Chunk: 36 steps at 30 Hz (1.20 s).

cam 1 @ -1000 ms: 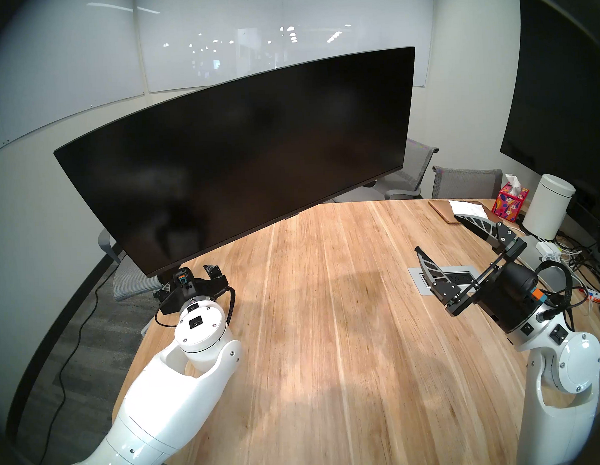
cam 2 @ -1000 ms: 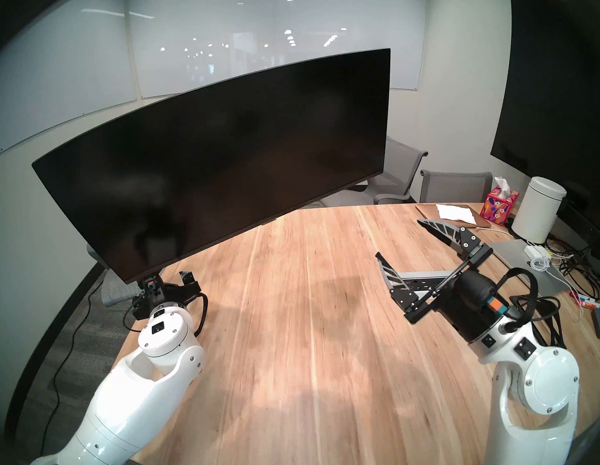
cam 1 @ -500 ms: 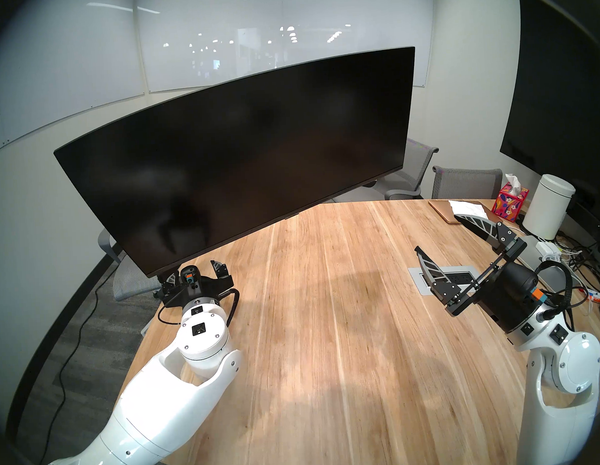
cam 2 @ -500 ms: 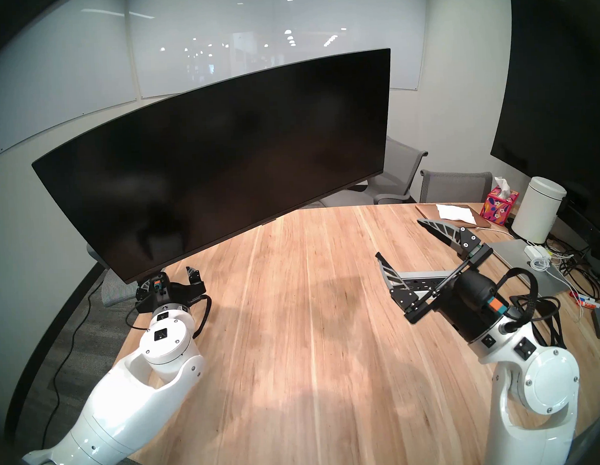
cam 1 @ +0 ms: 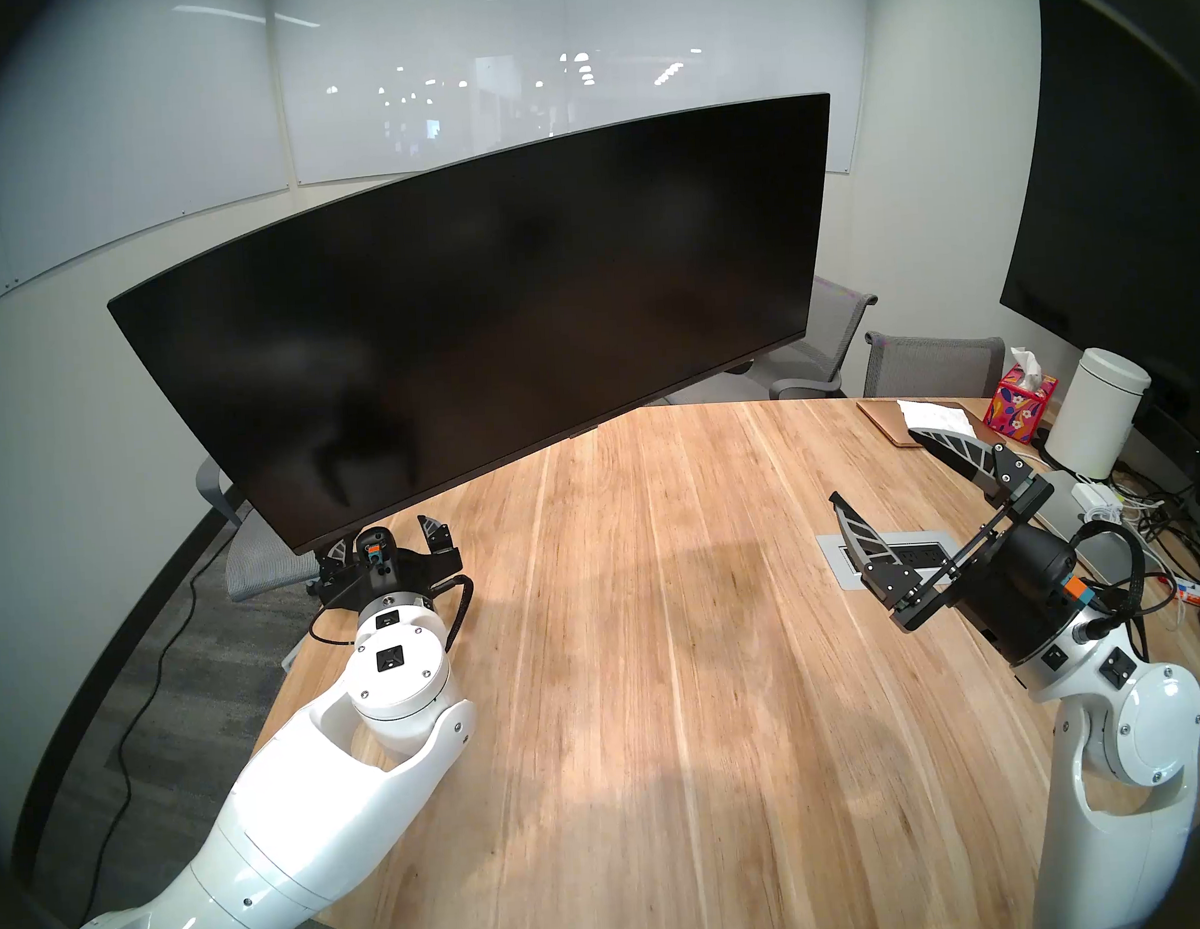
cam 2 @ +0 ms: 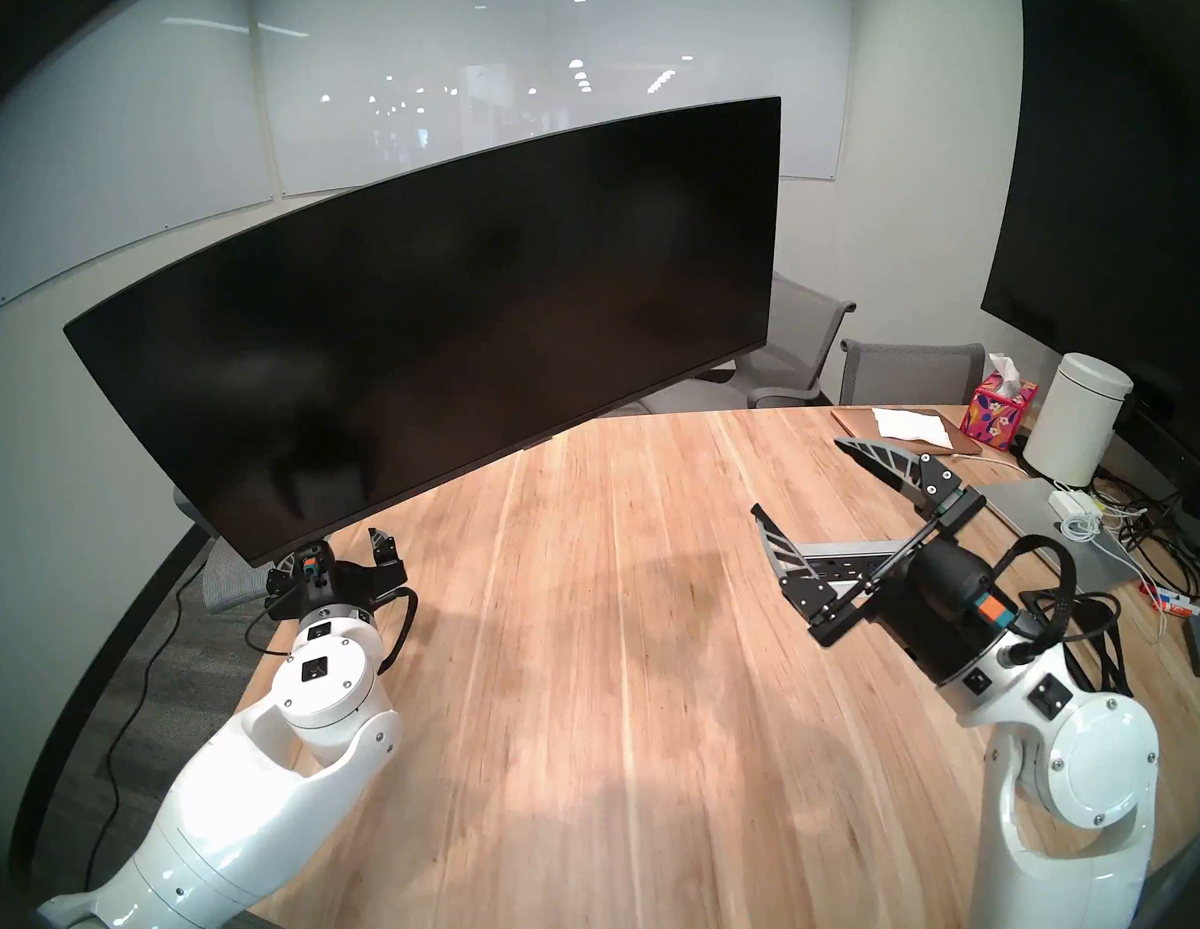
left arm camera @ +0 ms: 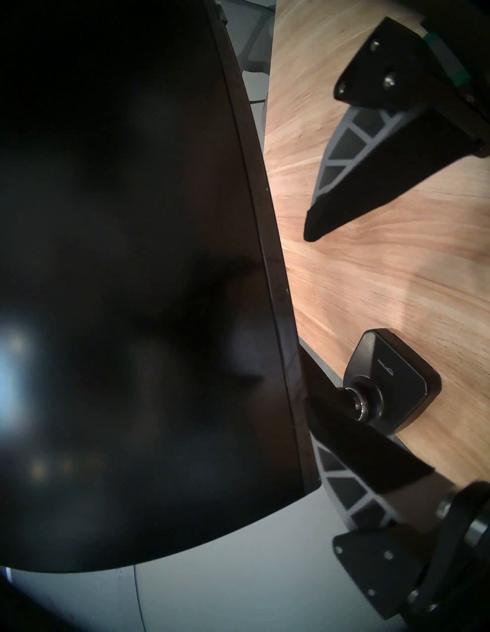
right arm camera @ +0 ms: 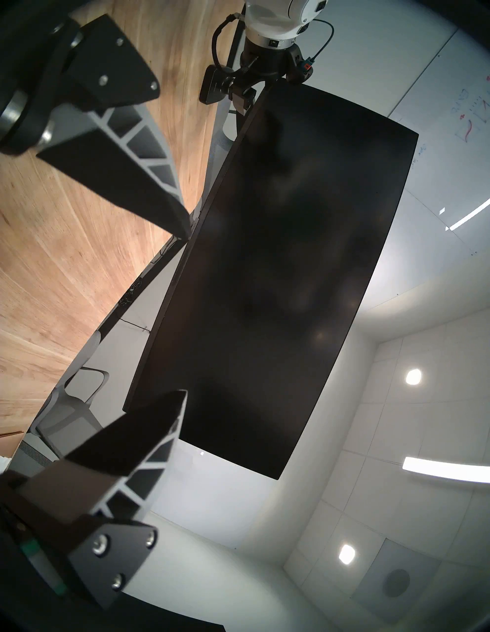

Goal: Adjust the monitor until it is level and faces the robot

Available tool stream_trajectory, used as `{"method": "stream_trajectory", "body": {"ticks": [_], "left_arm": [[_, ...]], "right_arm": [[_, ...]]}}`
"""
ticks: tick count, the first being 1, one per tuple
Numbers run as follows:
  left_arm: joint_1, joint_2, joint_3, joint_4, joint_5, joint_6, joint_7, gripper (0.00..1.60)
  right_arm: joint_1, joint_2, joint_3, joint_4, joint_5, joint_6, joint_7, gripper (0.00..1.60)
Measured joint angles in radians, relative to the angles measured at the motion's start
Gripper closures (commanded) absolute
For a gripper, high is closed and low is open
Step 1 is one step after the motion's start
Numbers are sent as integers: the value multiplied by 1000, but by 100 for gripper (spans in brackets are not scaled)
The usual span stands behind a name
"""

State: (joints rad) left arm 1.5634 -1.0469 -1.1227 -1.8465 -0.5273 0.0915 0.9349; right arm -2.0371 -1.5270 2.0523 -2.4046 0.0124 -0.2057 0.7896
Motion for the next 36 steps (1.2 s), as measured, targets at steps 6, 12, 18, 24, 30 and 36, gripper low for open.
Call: {"method": "stream_trajectory", "body": {"ticks": [6, 12, 18, 24, 30, 36], "left_arm": [[39, -3, 7, 57, 0, -65, -8, 0], [110, 25, 9, 51, 2, -150, -2, 0], [190, 76, 21, -19, 31, -255, 35, 0], [253, 109, 18, -39, 61, -347, 41, 0], [280, 126, 20, -32, 73, -399, 22, 0], [255, 116, 28, 51, 70, -410, -10, 0]], "right_arm": [[0, 0, 0, 0, 0, 0, 0, 0], [0, 0, 0, 0, 0, 0, 0, 0], [0, 0, 0, 0, 0, 0, 0, 0], [0, 0, 0, 0, 0, 0, 0, 0], [0, 0, 0, 0, 0, 0, 0, 0], [0, 0, 0, 0, 0, 0, 0, 0]]}}
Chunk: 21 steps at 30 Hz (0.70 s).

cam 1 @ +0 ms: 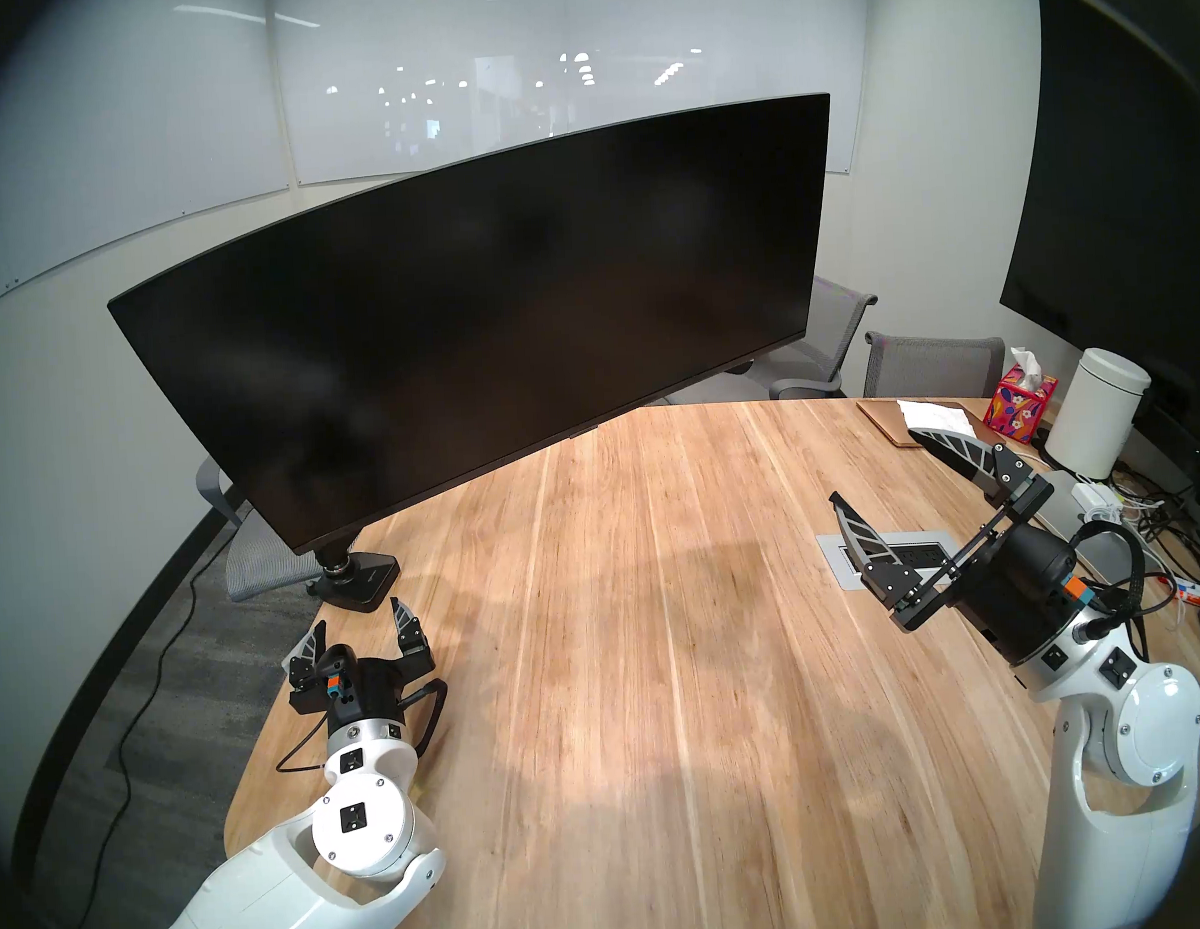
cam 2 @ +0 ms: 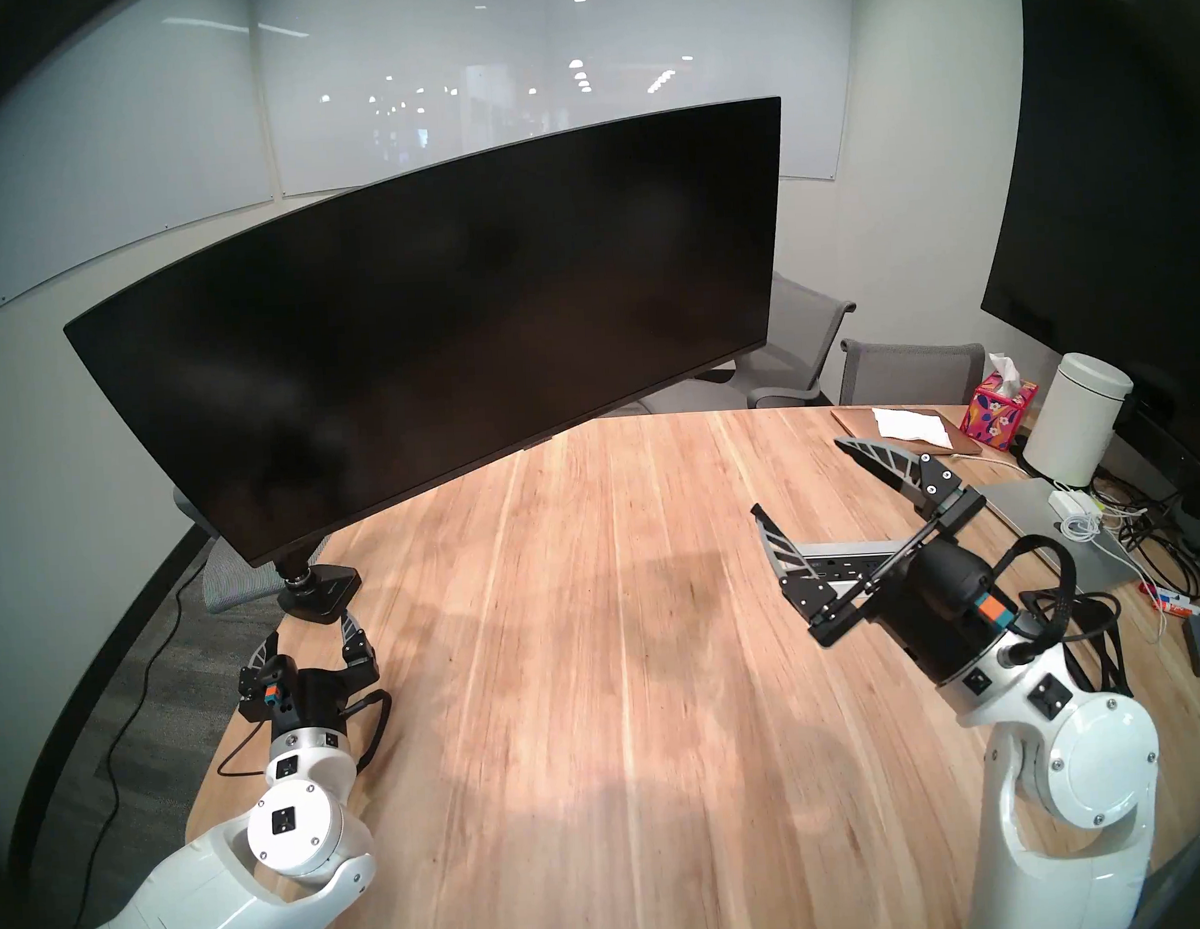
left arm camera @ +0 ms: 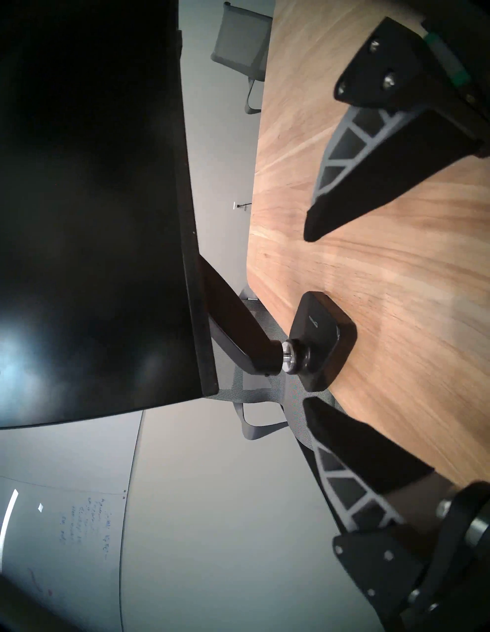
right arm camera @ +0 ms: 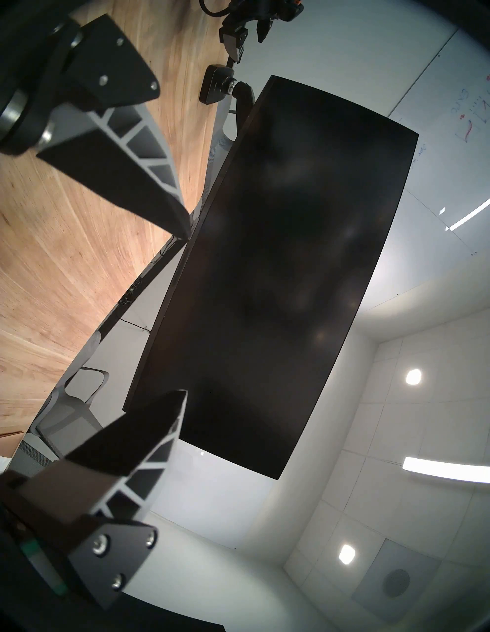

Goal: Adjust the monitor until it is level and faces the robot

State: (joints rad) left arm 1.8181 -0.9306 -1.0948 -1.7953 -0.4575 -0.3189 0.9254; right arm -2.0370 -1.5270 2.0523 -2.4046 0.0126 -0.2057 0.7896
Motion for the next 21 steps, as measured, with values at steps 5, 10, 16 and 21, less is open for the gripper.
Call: {"method": "stream_trajectory", "body": {"ticks": [5, 10, 16, 21], "left_arm": [[-39, -16, 2, 54, -1, 2, -19, 0], [-67, -26, 2, 68, 4, 2, -28, 0], [-85, -36, 1, 67, 10, 3, -29, 0], [-97, -44, 1, 76, 11, 7, -29, 0]], "right_arm": [[0, 0, 0, 0, 0, 0, 0, 0], [0, 0, 0, 0, 0, 0, 0, 0], [0, 0, 0, 0, 0, 0, 0, 0], [0, 0, 0, 0, 0, 0, 0, 0]]}}
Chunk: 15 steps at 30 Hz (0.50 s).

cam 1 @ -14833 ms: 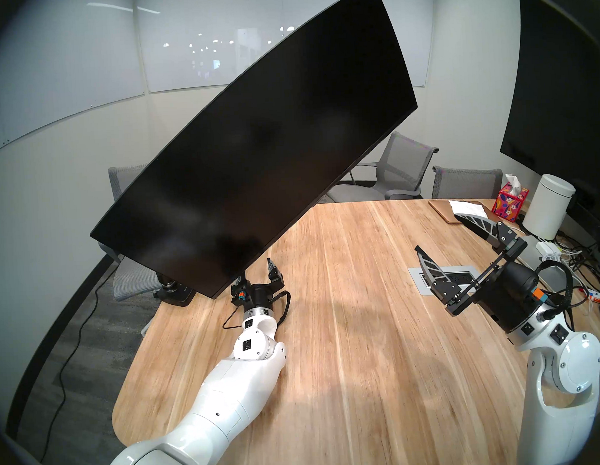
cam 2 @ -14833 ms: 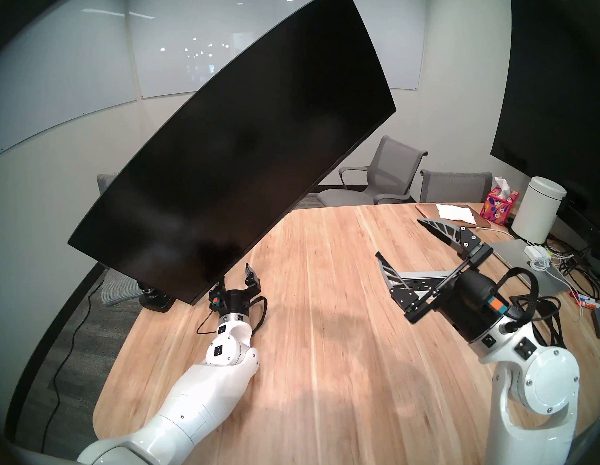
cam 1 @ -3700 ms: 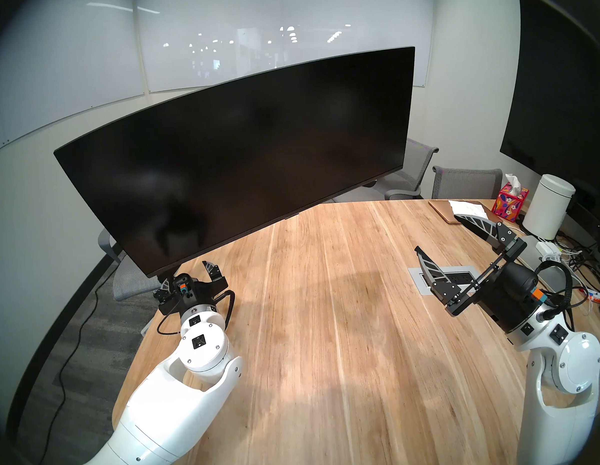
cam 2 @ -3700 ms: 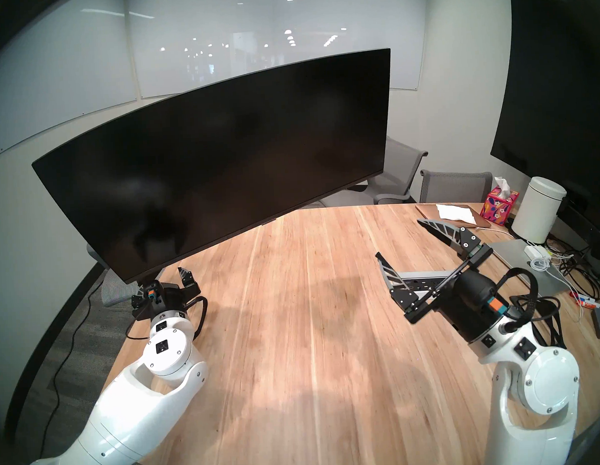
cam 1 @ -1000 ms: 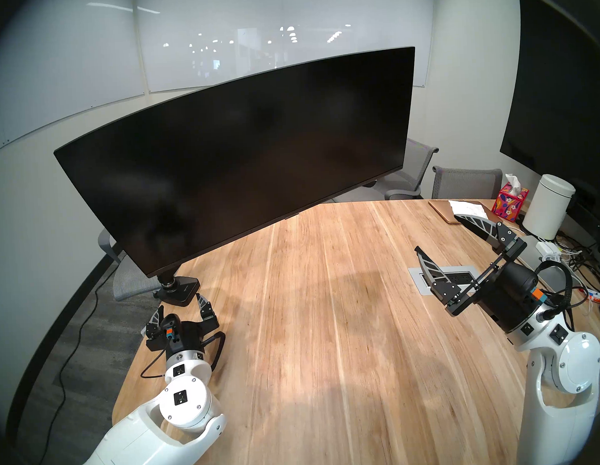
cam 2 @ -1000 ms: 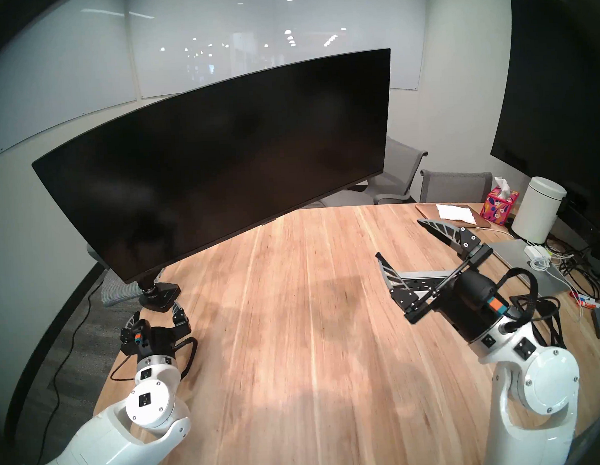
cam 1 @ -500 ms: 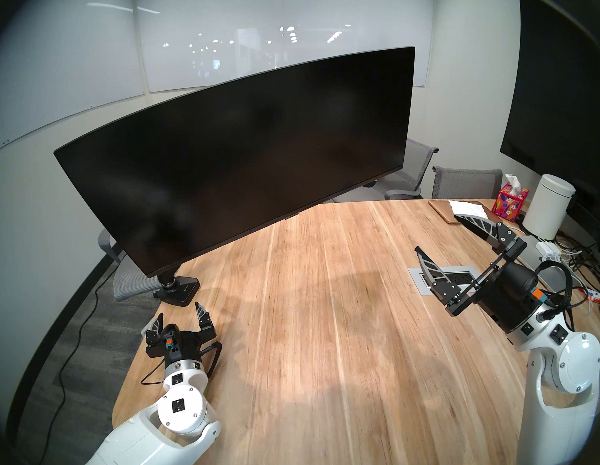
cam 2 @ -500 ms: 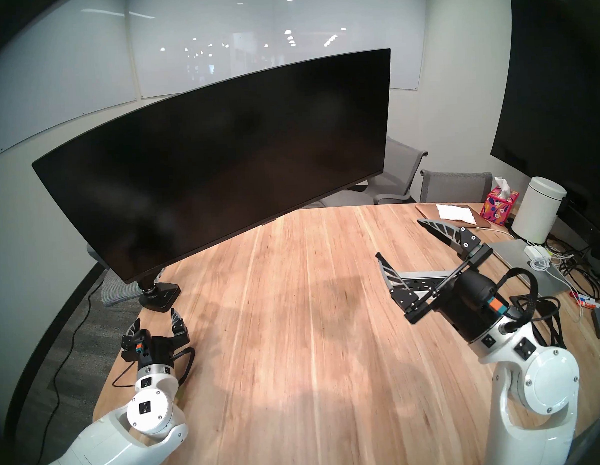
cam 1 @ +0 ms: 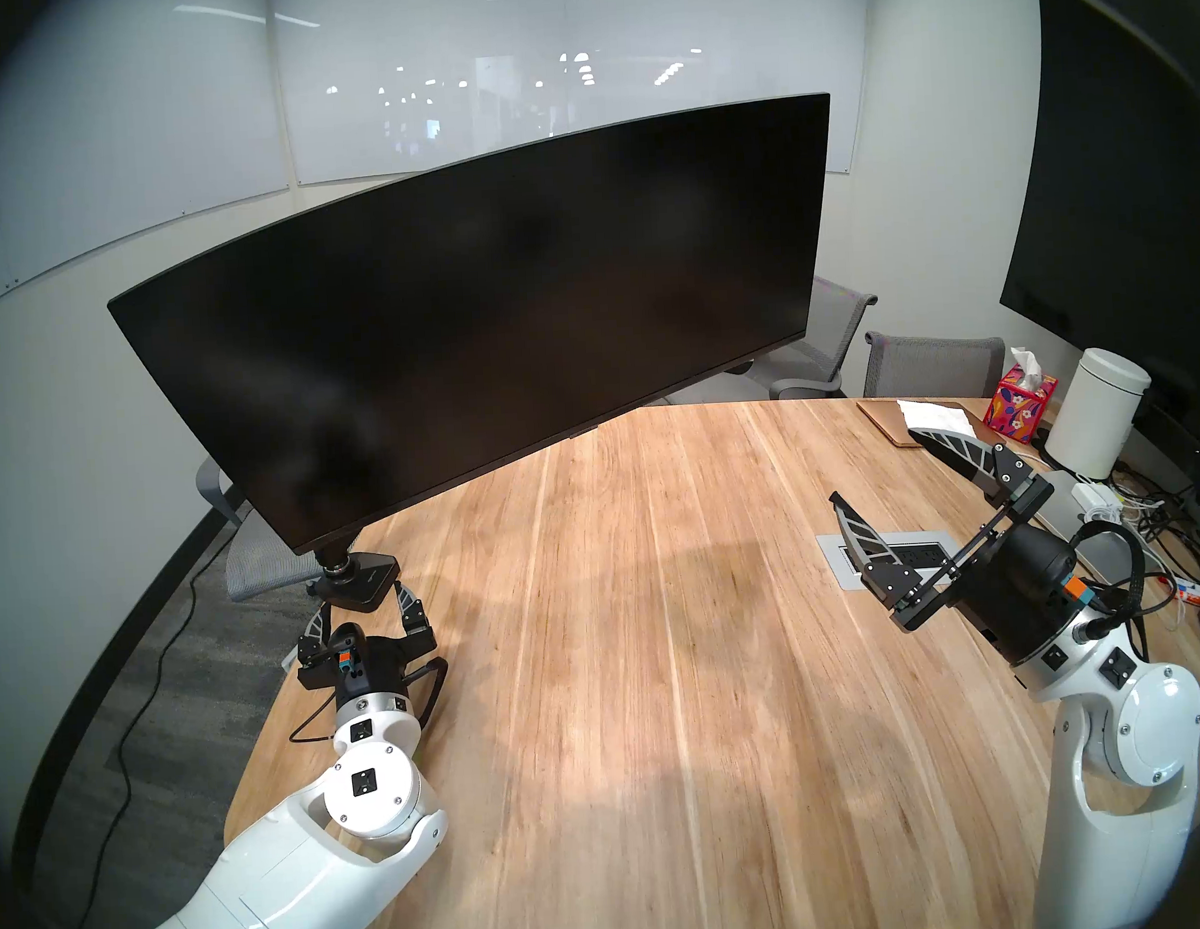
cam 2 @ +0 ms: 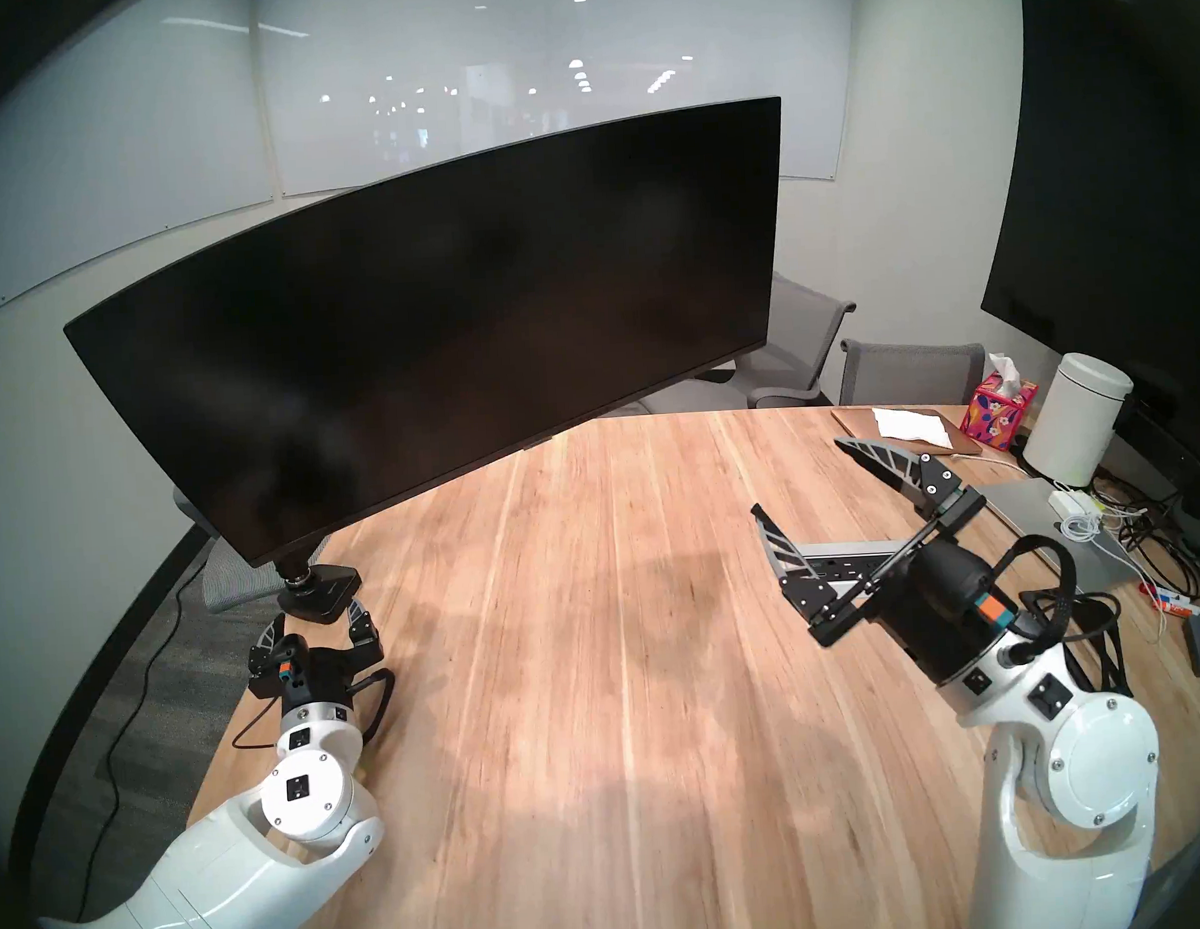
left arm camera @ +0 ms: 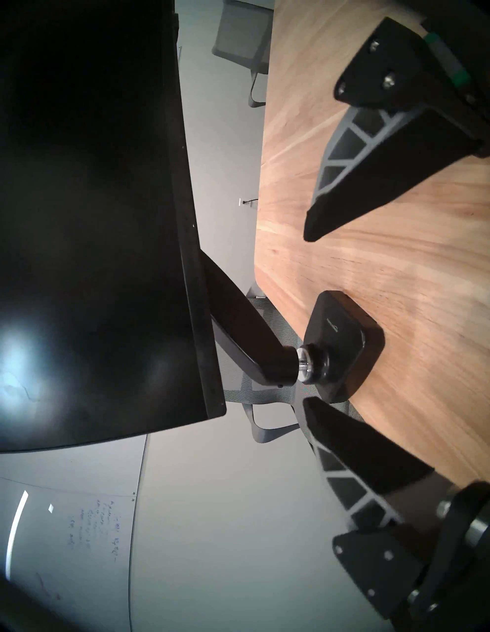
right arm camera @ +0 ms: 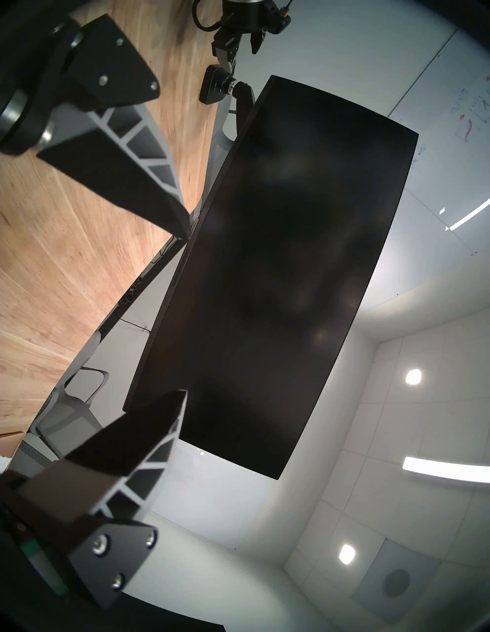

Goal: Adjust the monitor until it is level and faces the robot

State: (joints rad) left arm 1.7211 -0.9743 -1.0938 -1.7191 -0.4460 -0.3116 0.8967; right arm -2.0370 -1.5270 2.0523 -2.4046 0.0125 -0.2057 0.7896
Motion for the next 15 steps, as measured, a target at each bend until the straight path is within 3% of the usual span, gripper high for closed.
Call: {"method": "stream_trajectory", "body": {"ticks": [15], "left_arm": [[-60, -22, -7, 77, -24, 29, -35, 0]], "right_arm": [[0, 0, 0, 0, 0, 0, 0, 0]]}}
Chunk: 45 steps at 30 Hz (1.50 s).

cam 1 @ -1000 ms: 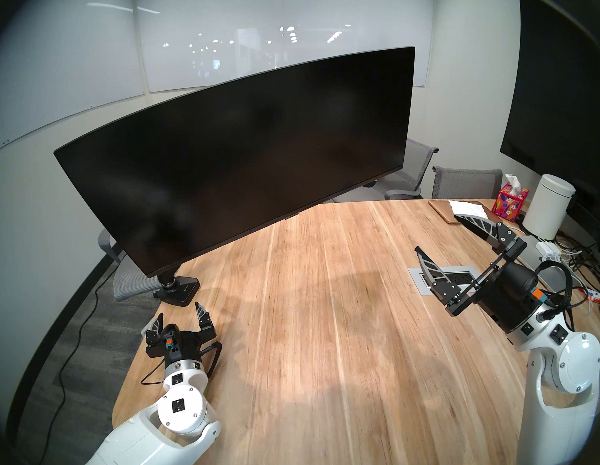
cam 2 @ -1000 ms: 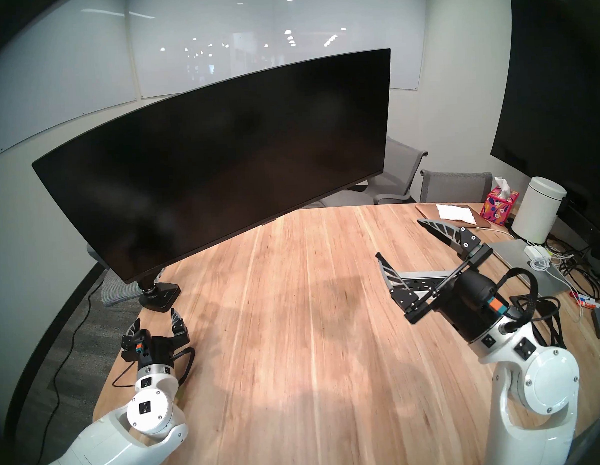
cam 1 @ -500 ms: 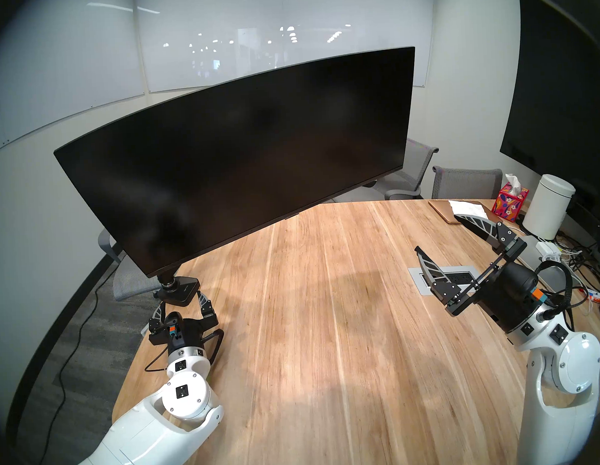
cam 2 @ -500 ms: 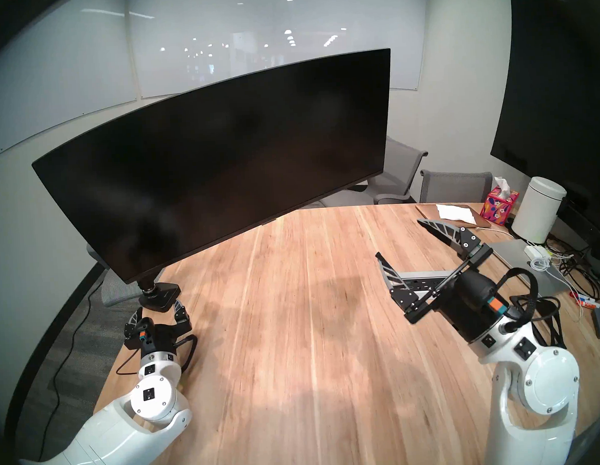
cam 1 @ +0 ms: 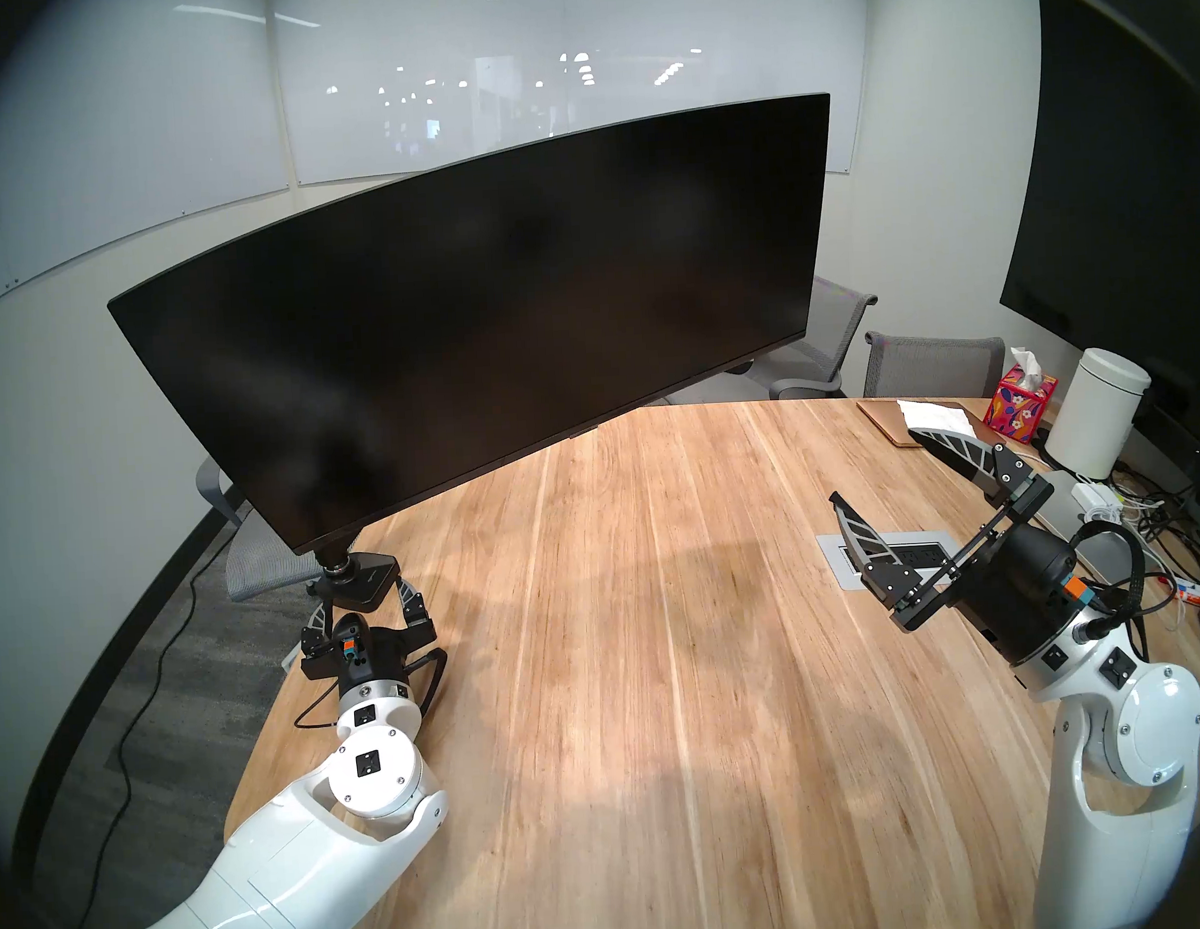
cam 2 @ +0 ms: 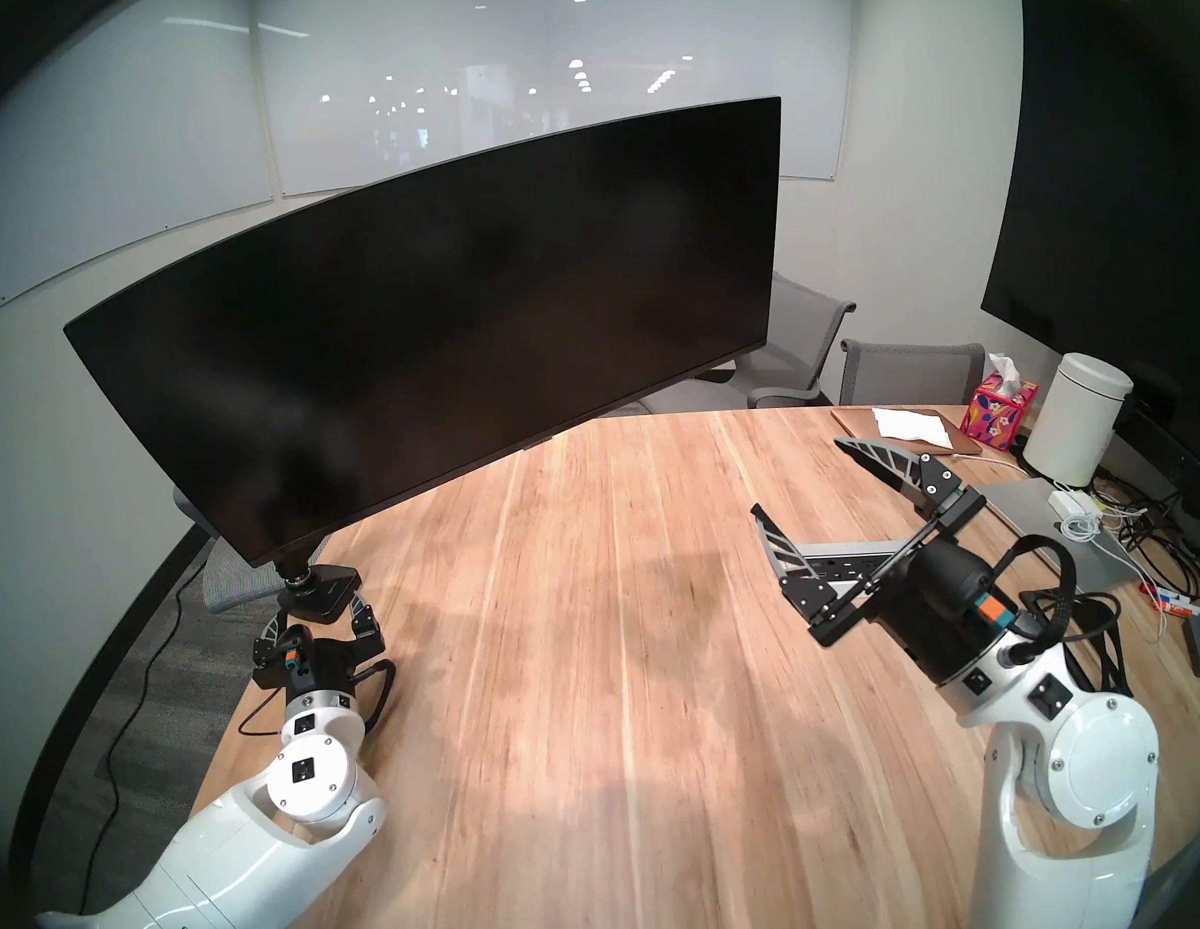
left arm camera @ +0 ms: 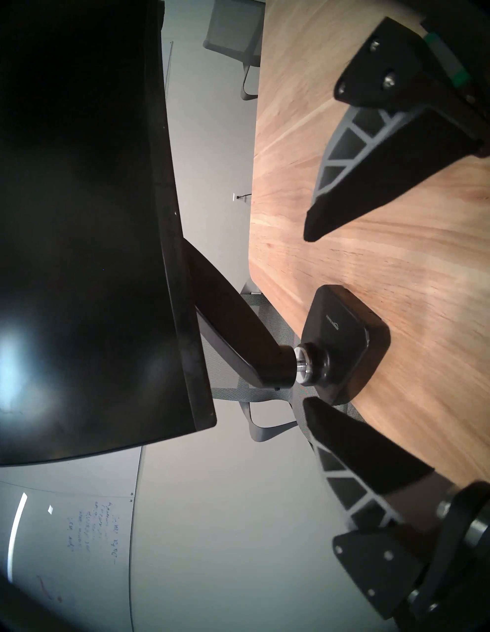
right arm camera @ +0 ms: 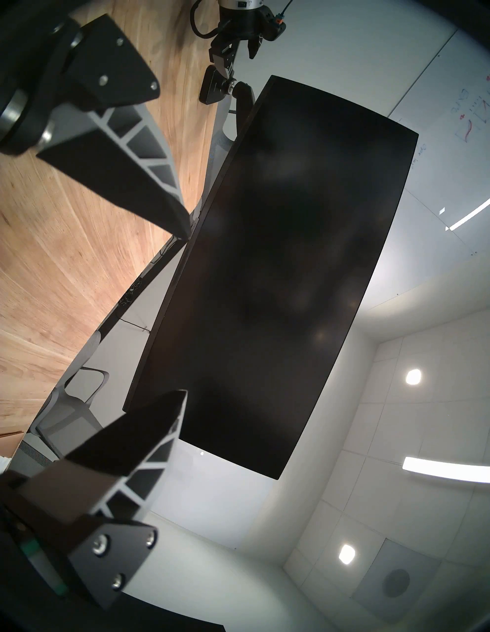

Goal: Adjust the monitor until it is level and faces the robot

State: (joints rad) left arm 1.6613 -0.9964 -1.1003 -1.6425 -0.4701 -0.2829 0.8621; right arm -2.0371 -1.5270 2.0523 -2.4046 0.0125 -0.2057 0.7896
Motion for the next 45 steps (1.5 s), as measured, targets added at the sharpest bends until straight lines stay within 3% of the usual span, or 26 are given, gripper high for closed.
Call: {"method": "stream_trajectory", "body": {"ticks": [28, 45], "left_arm": [[-91, -19, -30, 63, -77, 2, -79, 0], [-131, -13, -42, 78, -78, 0, -116, 0]], "right_arm": [[0, 0, 0, 0, 0, 0, 0, 0], [0, 0, 0, 0, 0, 0, 0, 0]]}}
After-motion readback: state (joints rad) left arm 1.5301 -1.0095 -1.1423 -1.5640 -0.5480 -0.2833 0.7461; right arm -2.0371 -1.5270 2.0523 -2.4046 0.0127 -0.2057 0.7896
